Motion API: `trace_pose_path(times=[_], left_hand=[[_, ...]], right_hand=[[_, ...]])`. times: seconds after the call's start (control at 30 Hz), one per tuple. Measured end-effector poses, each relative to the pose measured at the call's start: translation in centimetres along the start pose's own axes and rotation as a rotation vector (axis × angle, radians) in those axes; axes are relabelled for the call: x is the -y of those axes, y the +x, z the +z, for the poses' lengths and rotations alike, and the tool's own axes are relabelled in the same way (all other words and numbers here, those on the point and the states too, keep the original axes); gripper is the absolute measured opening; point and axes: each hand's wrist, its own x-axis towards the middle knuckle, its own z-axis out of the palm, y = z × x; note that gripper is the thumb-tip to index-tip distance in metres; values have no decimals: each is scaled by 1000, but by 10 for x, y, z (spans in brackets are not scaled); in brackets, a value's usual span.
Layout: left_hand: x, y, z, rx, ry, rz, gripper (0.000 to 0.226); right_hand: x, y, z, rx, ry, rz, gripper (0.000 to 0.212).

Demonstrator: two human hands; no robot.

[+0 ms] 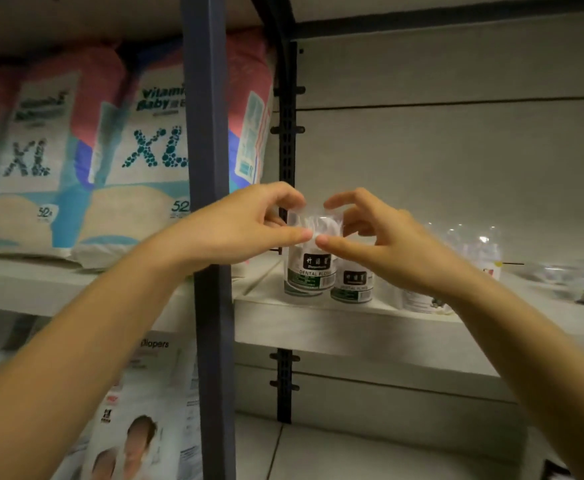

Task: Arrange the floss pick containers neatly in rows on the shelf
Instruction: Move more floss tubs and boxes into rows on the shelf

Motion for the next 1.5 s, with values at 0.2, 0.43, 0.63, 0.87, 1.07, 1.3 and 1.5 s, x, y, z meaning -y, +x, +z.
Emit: trace_pose_path(times=[0.2, 0.43, 0.63, 0.87, 1.07, 1.3, 1.5], left_hand=[[19, 13, -6, 108, 265, 101, 44], [25, 20, -2, 202, 478, 168, 40], [27, 29, 5, 218, 510, 157, 32], [25, 28, 11, 221, 541, 122, 29], [25, 25, 16, 221, 538, 101, 29], [21, 26, 17, 243, 597, 75, 39], [10, 41, 18, 338, 591, 25, 53]], right_hand=[[4, 9, 24, -13, -121, 71, 53], [10, 13, 30, 34, -419, 92, 54], [5, 17, 32, 49, -536, 100, 56], [4, 21, 33, 60, -664, 69, 57], [2, 23, 34, 115, -715, 66, 55], [-4, 25, -20, 254, -665, 193, 63], [-14, 37, -13, 315, -629, 227, 50]])
